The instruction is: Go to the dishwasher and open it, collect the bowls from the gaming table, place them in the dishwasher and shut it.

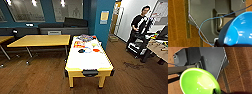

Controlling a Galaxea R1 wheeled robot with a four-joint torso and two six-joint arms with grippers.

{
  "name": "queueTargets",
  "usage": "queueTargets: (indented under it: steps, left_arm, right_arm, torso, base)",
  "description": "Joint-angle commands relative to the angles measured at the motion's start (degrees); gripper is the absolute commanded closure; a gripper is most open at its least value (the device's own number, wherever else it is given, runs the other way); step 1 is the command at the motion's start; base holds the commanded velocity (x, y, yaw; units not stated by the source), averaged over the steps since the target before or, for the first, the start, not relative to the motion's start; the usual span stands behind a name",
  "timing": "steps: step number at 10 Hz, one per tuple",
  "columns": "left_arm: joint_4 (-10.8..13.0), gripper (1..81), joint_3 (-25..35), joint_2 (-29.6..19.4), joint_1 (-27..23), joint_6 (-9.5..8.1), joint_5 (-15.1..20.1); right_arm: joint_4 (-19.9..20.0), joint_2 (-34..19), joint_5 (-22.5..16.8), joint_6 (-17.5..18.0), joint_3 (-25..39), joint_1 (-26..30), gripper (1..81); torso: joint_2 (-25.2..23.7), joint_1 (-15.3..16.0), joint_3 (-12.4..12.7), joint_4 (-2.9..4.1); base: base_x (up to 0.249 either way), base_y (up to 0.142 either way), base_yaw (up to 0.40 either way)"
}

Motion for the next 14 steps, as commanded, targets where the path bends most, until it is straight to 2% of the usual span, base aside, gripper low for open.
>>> queueTargets:
  steps: [1, 5, 6, 7, 9, 14]
  left_arm:
    - [-0.3, 81.1, 0.2, -0.5, -1.5, 0.13, 4.6]
    - [-0.4, 81.1, 0.2, -0.4, -1.5, 0.13, 4.6]
    - [-0.4, 81.1, 0.2, -0.3, -1.5, 0.13, 4.6]
    - [-0.4, 81.1, 0.2, -0.3, -1.5, 0.12, 4.6]
    - [-0.4, 81.1, 0.2, -0.1, -1.5, 0.04, 4.6]
    - [0.0, 81.1, 0.2, 0.0, -1.5, 0.21, 4.6]
  right_arm:
    - [-0.8, -1.2, -3.6, -0.3, 0.4, 1.6, 81.1]
    - [-0.9, -1.2, -3.6, -0.3, 0.3, 1.4, 81.1]
    - [-0.9, -1.2, -3.6, -0.3, 0.2, 1.3, 81.1]
    - [-1.2, -0.9, -3.6, -0.3, 0.2, 1.3, 81.1]
    - [-1.2, -0.7, -3.5, -0.3, -0.2, 1.3, 81.1]
    - [-2.3, 0.3, -3.6, -0.3, -1.2, 1.2, 81.1]
  torso:
    - [0.0, 0.0, 2.2, 0.00]
    - [0.0, 0.0, 7.9, 0.02]
    - [0.0, 0.0, 5.5, 0.00]
    - [0.0, 0.0, 6.5, 0.00]
    - [-0.1, 0.0, 7.2, 0.00]
    - [-0.1, 0.0, 7.0, 0.02]
  base:
    - [-0.126, 0.000, 0.000]
    - [-0.046, 0.000, 0.000]
    - [0.000, 0.000, 0.000]
    - [0.000, 0.000, 0.000]
    - [0.000, 0.000, 0.000]
    - [0.000, 0.000, 0.000]
